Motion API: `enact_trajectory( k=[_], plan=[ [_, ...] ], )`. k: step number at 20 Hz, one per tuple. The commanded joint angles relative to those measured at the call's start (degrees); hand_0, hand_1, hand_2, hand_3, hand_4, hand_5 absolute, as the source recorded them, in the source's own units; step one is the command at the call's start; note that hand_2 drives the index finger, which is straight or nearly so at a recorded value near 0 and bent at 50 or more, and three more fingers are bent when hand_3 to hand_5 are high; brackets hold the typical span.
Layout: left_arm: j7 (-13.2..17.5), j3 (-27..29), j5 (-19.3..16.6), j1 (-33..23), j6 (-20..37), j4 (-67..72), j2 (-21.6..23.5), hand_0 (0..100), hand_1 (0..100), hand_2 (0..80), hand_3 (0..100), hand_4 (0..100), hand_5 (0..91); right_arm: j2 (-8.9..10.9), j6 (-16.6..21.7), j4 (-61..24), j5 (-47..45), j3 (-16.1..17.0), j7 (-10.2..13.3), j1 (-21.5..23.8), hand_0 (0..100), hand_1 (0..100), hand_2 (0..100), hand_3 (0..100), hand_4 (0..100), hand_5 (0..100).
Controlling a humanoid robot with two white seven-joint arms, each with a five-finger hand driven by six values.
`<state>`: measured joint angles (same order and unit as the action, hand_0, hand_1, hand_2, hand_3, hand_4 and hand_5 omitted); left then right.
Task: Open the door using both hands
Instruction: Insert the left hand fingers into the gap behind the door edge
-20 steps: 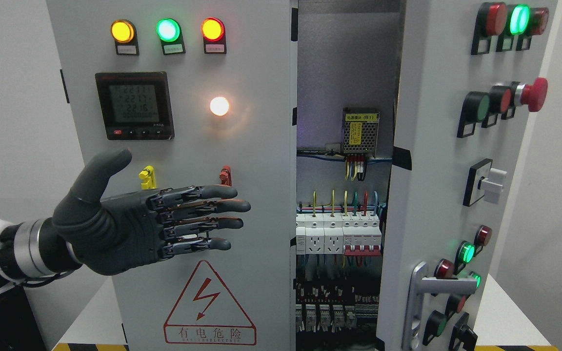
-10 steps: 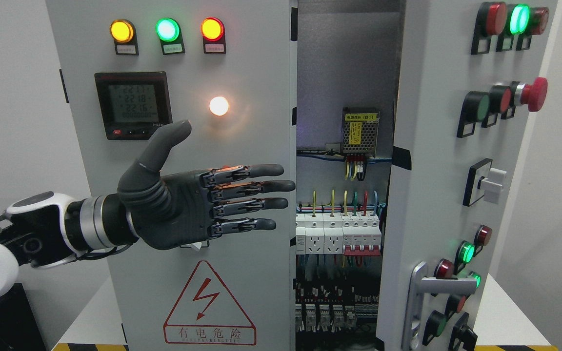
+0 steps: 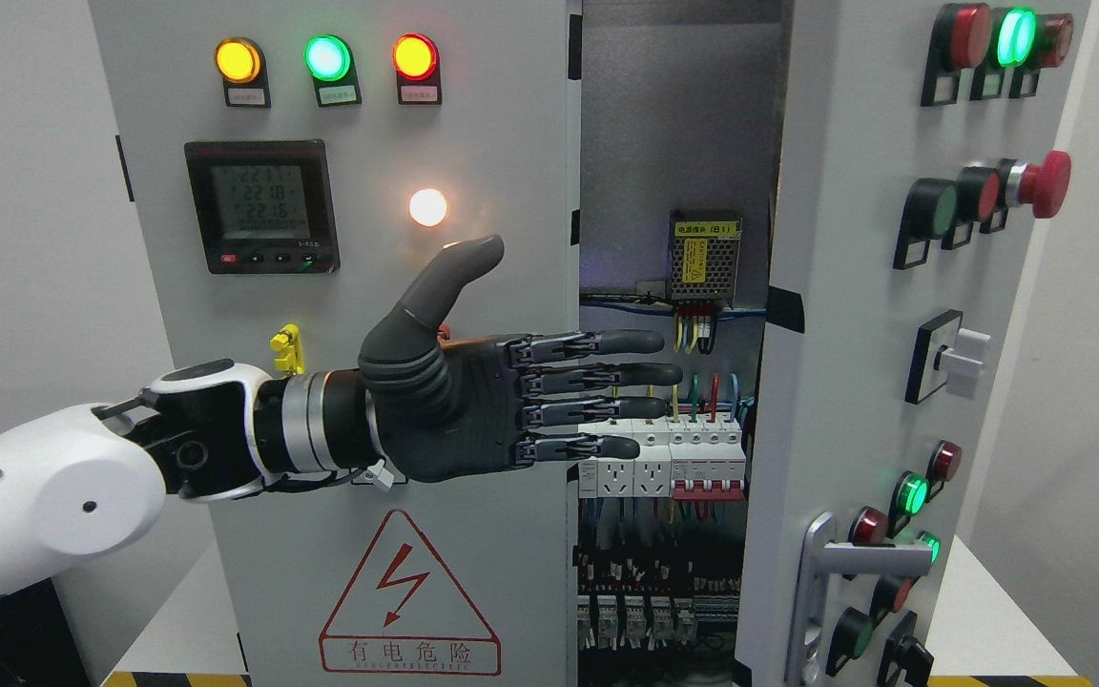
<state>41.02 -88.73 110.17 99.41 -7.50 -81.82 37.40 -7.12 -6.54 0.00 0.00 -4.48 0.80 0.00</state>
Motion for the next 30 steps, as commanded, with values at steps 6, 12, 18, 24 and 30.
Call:
enact_trajectory(
  k=[6, 12, 18, 24, 30],
  plan=[
    [-1.4, 4.7, -1.2, -0.4, -0.3, 3.6, -13.1, 0, 0, 0.0, 0, 0, 0.0, 0.00, 0.0, -1.8, 1.2, 0.0, 0.0, 1.8, 38, 0, 0, 0, 0, 0],
    [-2.9, 6.1, -2.7, -0.4, -0.2, 3.8, -15.2, 0, 0, 0.0, 0, 0, 0.0, 0.00, 0.0, -1.8, 1.2, 0.0, 0.0, 1.8, 38, 0, 0, 0, 0, 0],
    [-3.7, 6.2, -3.1, -0.4, -0.1, 3.7, -16.7, 0, 0, 0.0, 0, 0, 0.0, 0.00, 0.0, -1.8, 1.2, 0.0, 0.0, 1.8, 38, 0, 0, 0, 0, 0],
    [-5.3, 6.1, -6.0, -0.4, -0.1, 3.3, -18.7, 0, 0, 0.0, 0, 0, 0.0, 0.00, 0.0, -1.8, 1.2, 0.0, 0.0, 1.8, 38, 0, 0, 0, 0, 0],
    [-8.4, 6.3, -9.2, -0.4, 0.1, 3.0, -22.0, 0, 0, 0.0, 0, 0, 0.0, 0.00, 0.0, -1.8, 1.2, 0.0, 0.0, 1.8, 38, 0, 0, 0, 0, 0]
  ],
)
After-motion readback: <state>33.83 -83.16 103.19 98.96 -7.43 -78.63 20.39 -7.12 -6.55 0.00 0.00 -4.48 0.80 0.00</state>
